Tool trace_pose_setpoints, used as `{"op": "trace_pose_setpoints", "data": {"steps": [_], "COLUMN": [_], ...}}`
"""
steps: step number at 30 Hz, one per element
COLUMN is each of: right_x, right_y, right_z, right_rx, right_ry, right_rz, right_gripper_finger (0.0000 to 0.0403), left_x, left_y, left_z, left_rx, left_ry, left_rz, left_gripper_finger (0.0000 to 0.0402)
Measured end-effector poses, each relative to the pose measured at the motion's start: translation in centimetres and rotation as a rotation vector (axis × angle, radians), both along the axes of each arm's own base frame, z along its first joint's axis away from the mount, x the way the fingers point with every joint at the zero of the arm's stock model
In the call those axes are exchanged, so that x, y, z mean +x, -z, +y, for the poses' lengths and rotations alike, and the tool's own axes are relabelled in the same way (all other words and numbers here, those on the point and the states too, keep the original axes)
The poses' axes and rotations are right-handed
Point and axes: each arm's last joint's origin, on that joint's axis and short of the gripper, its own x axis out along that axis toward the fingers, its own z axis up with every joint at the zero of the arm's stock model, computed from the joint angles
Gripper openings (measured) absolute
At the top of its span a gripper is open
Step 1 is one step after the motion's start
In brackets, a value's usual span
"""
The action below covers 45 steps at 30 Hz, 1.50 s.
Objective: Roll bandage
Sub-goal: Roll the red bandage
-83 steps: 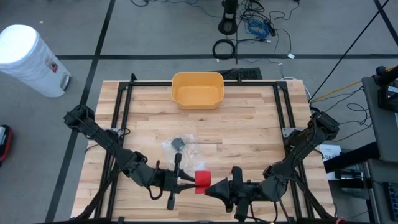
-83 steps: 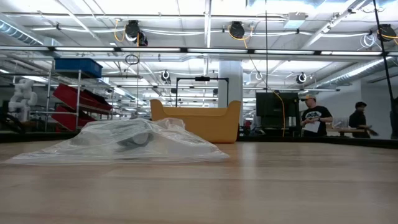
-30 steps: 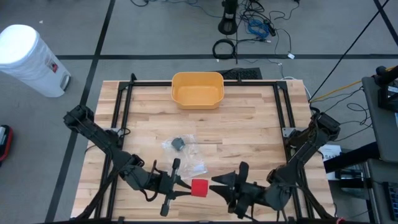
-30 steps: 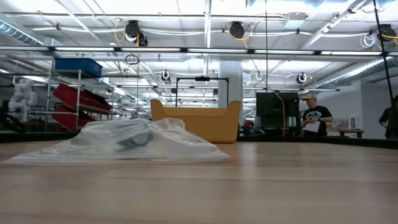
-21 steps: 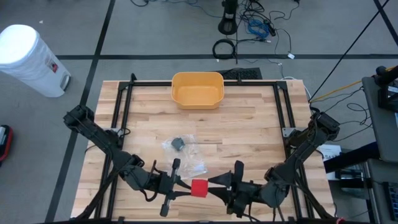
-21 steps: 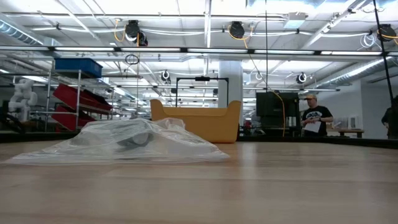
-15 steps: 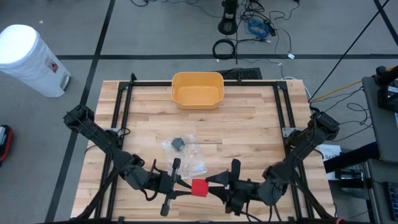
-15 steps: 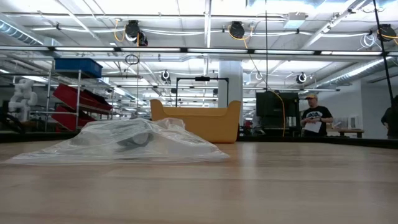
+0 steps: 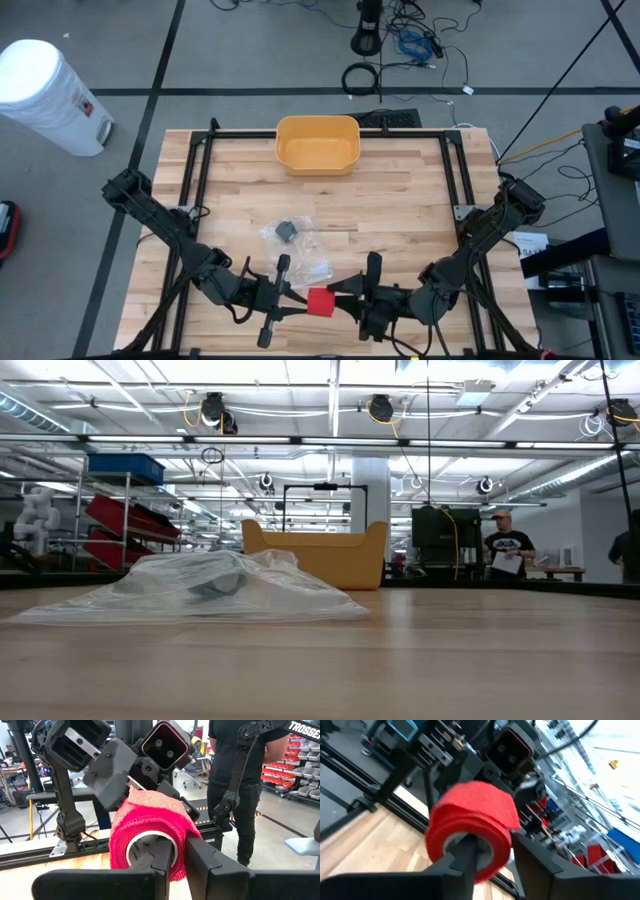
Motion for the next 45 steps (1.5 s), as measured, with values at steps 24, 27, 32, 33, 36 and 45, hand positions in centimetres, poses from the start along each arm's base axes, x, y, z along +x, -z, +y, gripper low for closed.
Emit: {"op": "trace_pose_setpoints", "data": {"steps": [24,27,32,33,36,45], "right_x": [0.1,0.1,0.1,0.0,0.0,0.0], "right_y": [0.0,0.0,0.0,0.0,0.0,0.0], "right_z": [0.0,0.0,0.1,0.2,0.2,0.2], "right_rx": [0.0,-0.002,-0.001,-0.004,-0.006,-0.018], "right_ry": [-0.05,-0.051,-0.053,-0.055,-0.053,-0.047], "right_rz": [-0.001,0.0,-0.002,0.0,0.001,0.002], "right_gripper_finger": [0.0028,0.0029,0.0028,0.0028,0.0028,0.0028], "left_x": [-0.2,-0.6,-1.6,-1.8,-2.5,-3.3], "left_y": [0.0,0.0,-0.5,-0.6,-0.8,-1.7], "left_z": [-0.3,-0.7,-1.1,-1.2,-1.3,-2.0], "left_rx": [-0.007,-0.007,-0.008,-0.005,0.001,-0.059], "left_ry": [0.028,0.042,0.046,0.033,-0.003,-0.021], "left_rz": [0.003,0.002,0.006,0.009,0.015,-0.043], "left_gripper_finger": [0.011,0.0122,0.0125,0.0125,0.0125,0.0125]}}
